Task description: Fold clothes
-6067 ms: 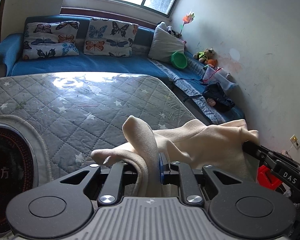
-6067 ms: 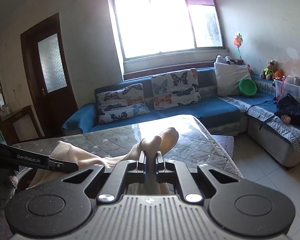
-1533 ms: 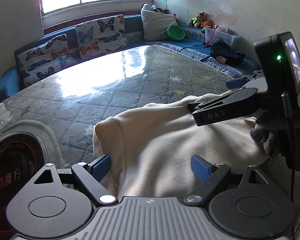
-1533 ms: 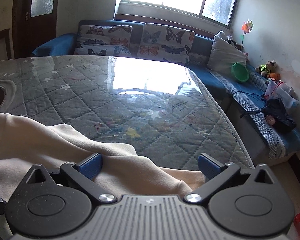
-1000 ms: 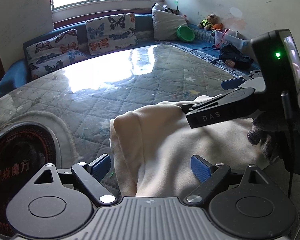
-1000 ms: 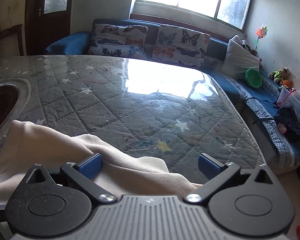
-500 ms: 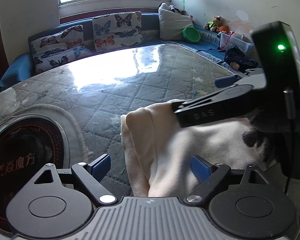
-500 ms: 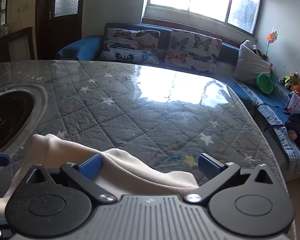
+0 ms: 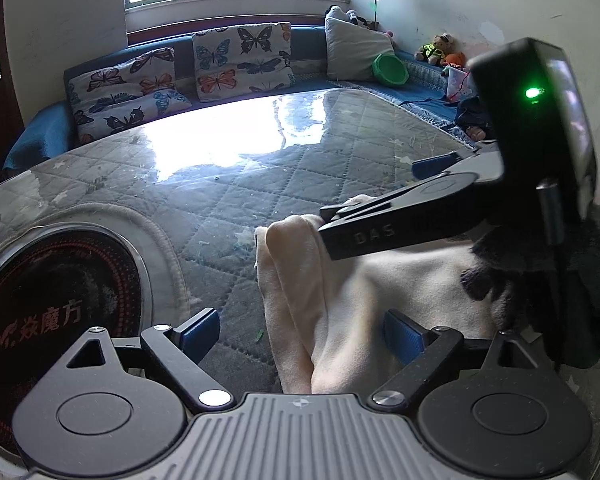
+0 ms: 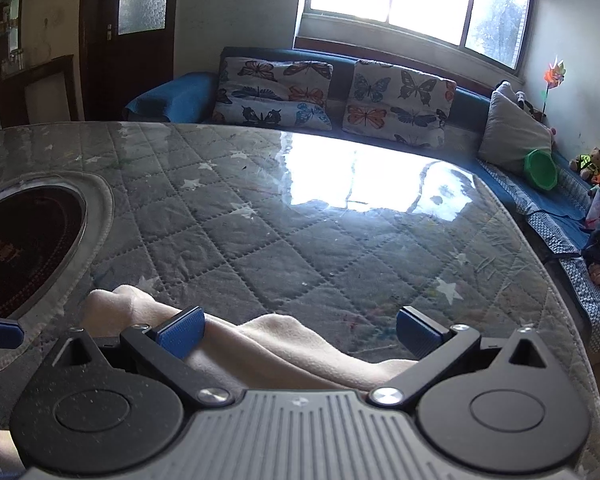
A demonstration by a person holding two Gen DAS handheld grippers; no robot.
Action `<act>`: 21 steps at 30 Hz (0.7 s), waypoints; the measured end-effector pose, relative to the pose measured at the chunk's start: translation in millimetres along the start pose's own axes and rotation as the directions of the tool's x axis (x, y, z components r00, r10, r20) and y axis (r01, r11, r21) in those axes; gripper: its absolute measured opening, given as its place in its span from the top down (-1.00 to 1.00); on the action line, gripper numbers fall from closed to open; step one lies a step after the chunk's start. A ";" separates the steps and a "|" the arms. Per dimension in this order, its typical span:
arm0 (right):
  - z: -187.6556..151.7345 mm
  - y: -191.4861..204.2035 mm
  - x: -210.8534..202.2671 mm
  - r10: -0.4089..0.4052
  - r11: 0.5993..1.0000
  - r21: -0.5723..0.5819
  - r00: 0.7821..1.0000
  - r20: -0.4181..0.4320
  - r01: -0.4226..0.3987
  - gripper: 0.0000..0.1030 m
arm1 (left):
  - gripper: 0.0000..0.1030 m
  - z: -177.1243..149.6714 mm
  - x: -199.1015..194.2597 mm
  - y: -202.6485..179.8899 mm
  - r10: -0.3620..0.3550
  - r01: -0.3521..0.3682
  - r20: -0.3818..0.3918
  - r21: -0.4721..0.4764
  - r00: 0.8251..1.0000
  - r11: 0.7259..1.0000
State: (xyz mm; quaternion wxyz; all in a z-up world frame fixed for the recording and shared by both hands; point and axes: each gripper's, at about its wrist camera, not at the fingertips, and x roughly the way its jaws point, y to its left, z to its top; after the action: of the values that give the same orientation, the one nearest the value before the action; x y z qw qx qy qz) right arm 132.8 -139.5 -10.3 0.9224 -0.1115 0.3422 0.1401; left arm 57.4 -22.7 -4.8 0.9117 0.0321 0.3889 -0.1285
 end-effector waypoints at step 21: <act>-27.0 -6.7 -54.4 -0.029 0.999 -0.037 0.999 0.042 0.030 -1.00 | -0.82 -9.6 -19.7 17.5 0.049 -0.048 0.028 -0.030 0.998 0.998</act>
State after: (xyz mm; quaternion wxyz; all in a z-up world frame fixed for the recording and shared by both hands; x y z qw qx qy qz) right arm 79.4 -163.8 6.5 0.9290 -0.1307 0.3188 0.1350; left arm 42.0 -0.1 1.9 0.9205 0.0262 0.3766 -0.1012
